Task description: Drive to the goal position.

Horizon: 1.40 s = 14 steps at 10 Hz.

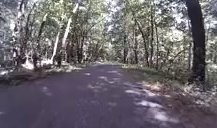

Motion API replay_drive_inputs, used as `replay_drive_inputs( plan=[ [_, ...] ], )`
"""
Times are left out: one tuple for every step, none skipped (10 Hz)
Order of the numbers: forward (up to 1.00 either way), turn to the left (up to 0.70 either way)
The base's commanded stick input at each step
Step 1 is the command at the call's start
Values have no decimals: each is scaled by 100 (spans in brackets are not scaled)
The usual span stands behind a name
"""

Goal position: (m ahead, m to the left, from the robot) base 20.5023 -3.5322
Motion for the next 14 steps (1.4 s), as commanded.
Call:
replay_drive_inputs(
  plan=[
    [45, 0],
    [45, 0],
    [45, 0],
    [45, 0],
    [45, 0],
    [45, 0],
    [45, 0],
    [45, 0],
    [45, 0],
    [45, 0],
    [45, 0],
    [45, -14],
    [45, -21],
    [45, 0]
  ],
)
